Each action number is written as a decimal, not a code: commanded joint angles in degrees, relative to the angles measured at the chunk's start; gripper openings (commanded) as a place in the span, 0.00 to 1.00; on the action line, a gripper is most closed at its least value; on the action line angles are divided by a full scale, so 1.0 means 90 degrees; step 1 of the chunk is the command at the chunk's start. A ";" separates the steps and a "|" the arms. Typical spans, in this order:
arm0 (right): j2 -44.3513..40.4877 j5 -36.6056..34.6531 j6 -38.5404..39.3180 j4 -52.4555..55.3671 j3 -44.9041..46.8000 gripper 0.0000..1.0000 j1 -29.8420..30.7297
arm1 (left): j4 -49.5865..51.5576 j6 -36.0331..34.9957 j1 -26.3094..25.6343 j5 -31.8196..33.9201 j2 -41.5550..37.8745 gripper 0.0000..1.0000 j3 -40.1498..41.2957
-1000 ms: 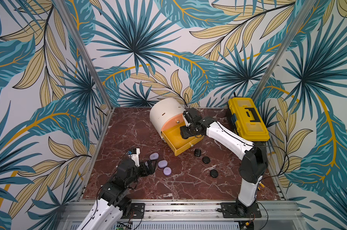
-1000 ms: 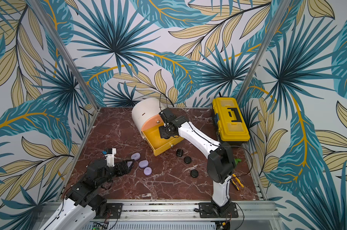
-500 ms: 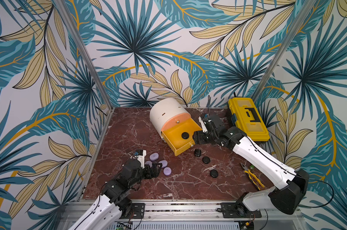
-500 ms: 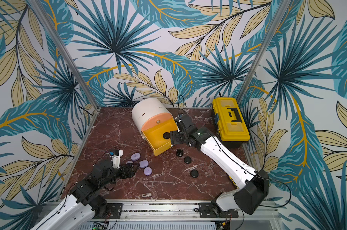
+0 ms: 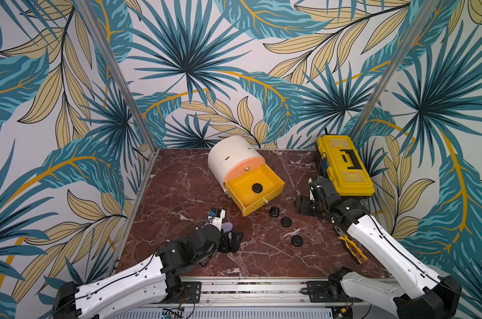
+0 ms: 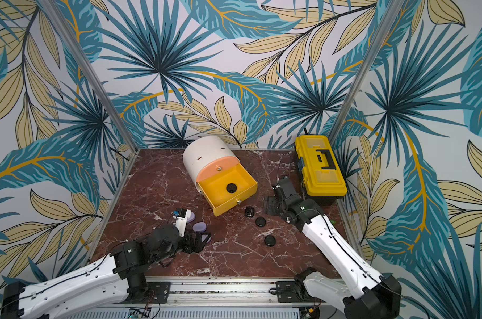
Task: Put the bluetooth earphones in the drawer according to color
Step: Pick up the Bluetooth earphone from the center of the board.
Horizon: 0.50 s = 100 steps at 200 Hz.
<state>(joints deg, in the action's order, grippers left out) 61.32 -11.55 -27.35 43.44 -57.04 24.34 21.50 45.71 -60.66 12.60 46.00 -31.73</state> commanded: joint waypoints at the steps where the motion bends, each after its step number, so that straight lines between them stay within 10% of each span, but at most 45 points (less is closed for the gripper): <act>1: -0.0402 -0.0352 -0.0310 0.0033 0.0139 0.98 -0.0014 | -0.0417 0.0035 -0.0576 0.0686 0.0711 1.00 -0.0651; 100: -0.1378 -0.1845 -0.0923 0.0782 0.0071 0.99 -0.0245 | -0.0280 -0.0542 -0.1433 0.0359 0.4887 1.00 -0.3817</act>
<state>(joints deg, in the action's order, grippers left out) 50.17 -24.29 -33.87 46.87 -56.77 23.46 17.67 43.29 -73.19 17.41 84.42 -58.57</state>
